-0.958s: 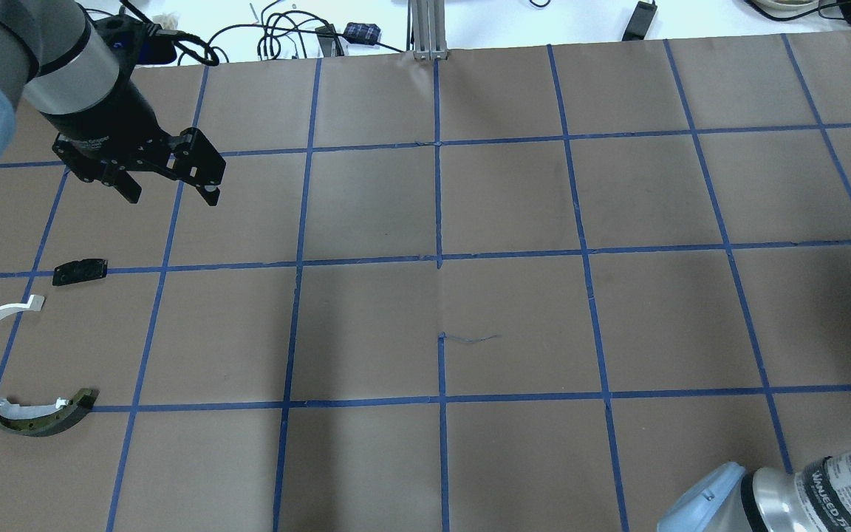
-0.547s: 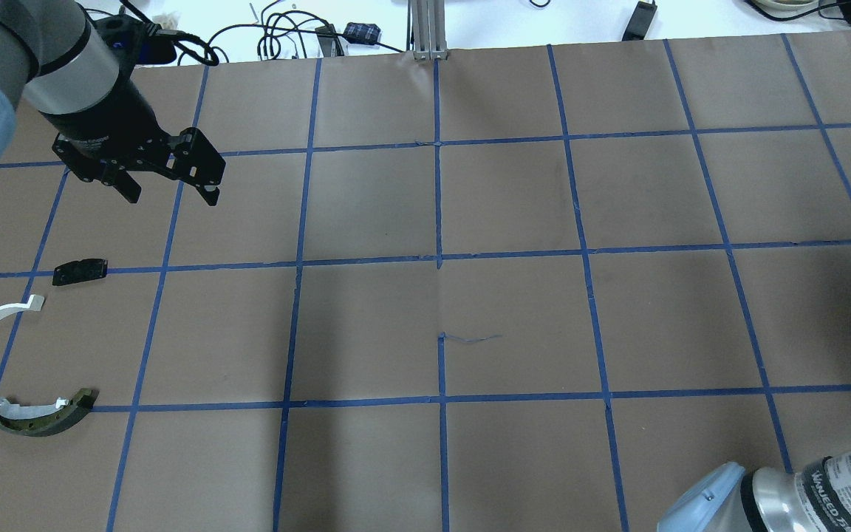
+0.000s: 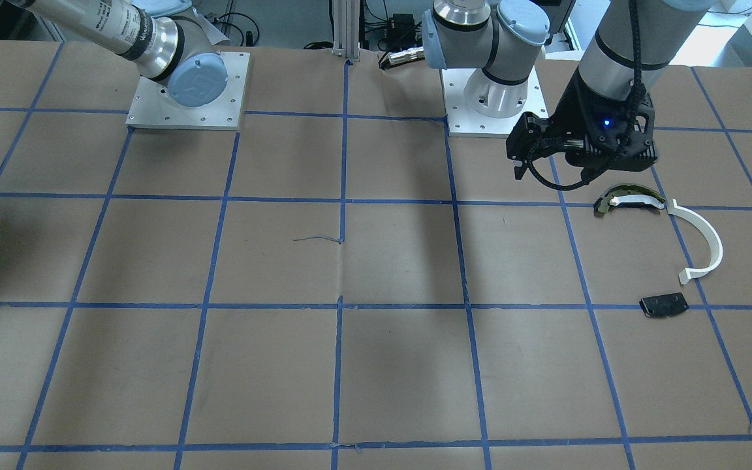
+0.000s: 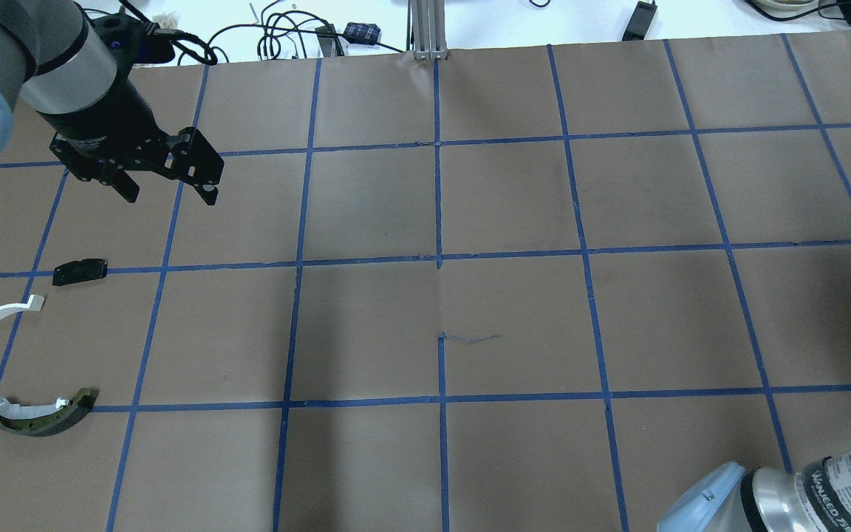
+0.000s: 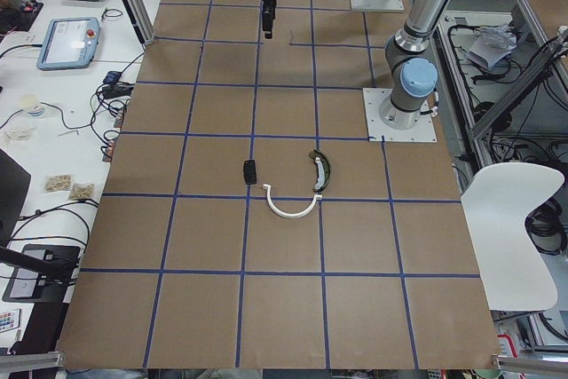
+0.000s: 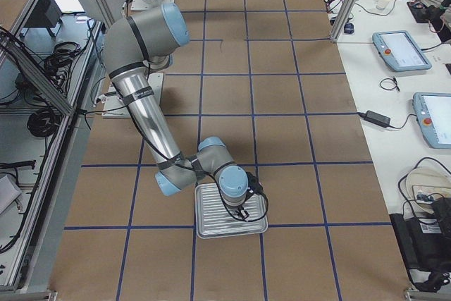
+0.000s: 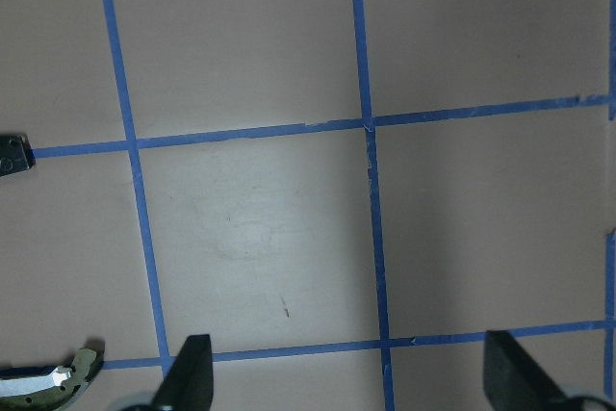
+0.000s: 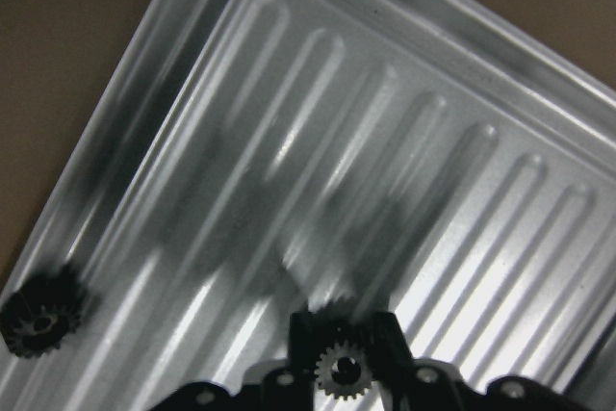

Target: Place bearing gear from tray to pile

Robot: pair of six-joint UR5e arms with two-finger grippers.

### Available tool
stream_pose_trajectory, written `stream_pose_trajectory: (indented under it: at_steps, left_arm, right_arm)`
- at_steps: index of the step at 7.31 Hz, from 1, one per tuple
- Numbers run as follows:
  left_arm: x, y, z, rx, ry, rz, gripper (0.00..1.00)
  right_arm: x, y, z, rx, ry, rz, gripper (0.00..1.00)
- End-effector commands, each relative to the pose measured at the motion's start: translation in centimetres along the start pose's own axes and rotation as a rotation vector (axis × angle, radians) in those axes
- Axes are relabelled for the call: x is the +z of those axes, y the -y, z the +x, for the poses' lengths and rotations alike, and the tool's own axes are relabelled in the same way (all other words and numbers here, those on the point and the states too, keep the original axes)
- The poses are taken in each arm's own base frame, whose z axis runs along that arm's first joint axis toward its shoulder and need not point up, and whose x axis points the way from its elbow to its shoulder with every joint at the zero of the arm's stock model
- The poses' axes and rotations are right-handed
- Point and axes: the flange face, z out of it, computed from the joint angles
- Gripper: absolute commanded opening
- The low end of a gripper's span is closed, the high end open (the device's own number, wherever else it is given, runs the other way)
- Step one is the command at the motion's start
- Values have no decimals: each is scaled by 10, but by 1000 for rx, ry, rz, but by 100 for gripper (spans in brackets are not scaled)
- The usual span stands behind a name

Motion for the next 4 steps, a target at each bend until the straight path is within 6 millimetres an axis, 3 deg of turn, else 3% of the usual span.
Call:
stream_pose_trajectory:
  at_steps: [1,2,4]
  left_arm:
    - [0,0,1,3,0,-1,100]
    - [0,0,1,3,0,-1,100]
    - [0,-1,1,3,1,-1,100]
  right_arm:
    - [-35,7,-7,-7,-15,-3,0]
    - [-73,33,-26,-16,31,4,0]
    - [-166,107,-67,51,-12,-32,0]
